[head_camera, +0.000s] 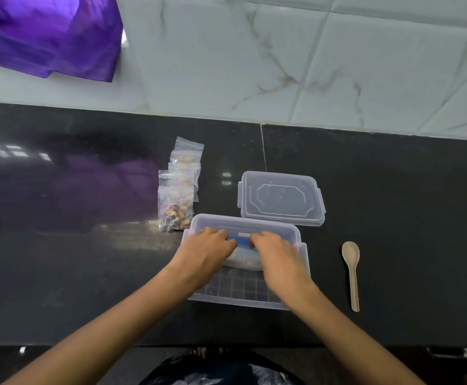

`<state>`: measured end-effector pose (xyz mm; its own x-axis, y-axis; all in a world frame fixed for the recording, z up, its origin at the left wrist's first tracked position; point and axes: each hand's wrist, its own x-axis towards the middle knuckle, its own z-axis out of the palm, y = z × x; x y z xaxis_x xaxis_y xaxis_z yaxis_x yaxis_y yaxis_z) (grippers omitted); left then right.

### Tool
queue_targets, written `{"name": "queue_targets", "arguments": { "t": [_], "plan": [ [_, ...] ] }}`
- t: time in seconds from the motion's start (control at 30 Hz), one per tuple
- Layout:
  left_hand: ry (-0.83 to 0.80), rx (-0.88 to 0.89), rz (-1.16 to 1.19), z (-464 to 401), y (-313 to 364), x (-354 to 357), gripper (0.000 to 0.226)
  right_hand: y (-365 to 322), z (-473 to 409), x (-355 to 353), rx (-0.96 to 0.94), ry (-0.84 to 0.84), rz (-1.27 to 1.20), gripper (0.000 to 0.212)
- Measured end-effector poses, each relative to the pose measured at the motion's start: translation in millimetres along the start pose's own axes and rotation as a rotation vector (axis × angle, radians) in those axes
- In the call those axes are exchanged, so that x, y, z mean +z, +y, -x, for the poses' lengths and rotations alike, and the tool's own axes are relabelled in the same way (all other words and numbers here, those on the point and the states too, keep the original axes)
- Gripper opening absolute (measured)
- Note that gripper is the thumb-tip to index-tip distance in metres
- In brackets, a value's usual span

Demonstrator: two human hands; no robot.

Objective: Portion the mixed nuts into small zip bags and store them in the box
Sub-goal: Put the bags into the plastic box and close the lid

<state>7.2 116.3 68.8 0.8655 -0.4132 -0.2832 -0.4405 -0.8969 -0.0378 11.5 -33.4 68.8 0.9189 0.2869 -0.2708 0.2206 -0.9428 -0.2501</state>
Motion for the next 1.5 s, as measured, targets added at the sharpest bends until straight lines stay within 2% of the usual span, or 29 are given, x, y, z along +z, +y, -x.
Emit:
{"name": "queue_targets", "arguments": {
  "t": [0.13, 0.3, 0.43, 0.53, 0.6, 0.67, 0.77, 0.9, 1.03, 1.17, 1.27, 1.3, 1.4, 1.5],
  "plan": [
    [0.204, -0.093, 0.338, 21, -23, -22, 0.037, -13, 3, -25, -0.068, 0.123, -0.175, 0.024],
    [0.392, -0.374, 0.589, 36, -74, -20, 0.039, -38, -40, -42, -0.143, 0.215, -0.503, 0.014],
    [0.366, -0.562, 0.715, 27, -109, 4, 0.059, -57, -102, -35, -0.101, 0.040, -0.683, 0.029],
    [0.276, -0.688, 0.825, 13, -122, 20, 0.072, -68, -143, -22, -0.027, -0.124, -0.665, 0.036],
    [0.232, -0.736, 0.890, 3, -125, 31, 0.068, -73, -160, -13, 0.038, -0.239, -0.615, 0.038],
    [0.201, -0.760, 0.930, -5, -125, 39, 0.059, -77, -168, -6, 0.072, -0.337, -0.554, 0.040],
    [0.215, -0.790, 0.980, -13, -123, 47, 0.052, -80, -173, 6, 0.112, -0.358, -0.517, 0.042],
    [0.286, -0.812, 1.086, -15, -119, 51, 0.042, -79, -172, 14, 0.119, -0.346, -0.518, 0.026],
    [0.440, -0.776, 1.248, -16, -122, 47, 0.034, -74, -172, 14, 0.111, -0.257, -0.726, 0.031],
    [0.581, -0.740, 1.184, -25, -131, 33, 0.027, -75, -181, 4, 0.160, -0.110, -0.906, 0.037],
    [0.546, -0.783, 1.087, -34, -137, 39, 0.028, -77, -184, 11, 0.195, -0.101, -0.707, 0.025],
    [0.512, -0.806, 1.070, -36, -137, 44, 0.033, -77, -184, 15, 0.202, -0.128, -0.648, 0.030],
    [0.426, -0.852, 1.100, -39, -138, 55, 0.047, -76, -185, 24, 0.210, -0.196, -0.631, 0.042],
    [0.379, -0.835, 1.178, -41, -138, 57, 0.040, -76, -185, 20, 0.204, -0.238, -0.662, 0.040]
  ]
}}
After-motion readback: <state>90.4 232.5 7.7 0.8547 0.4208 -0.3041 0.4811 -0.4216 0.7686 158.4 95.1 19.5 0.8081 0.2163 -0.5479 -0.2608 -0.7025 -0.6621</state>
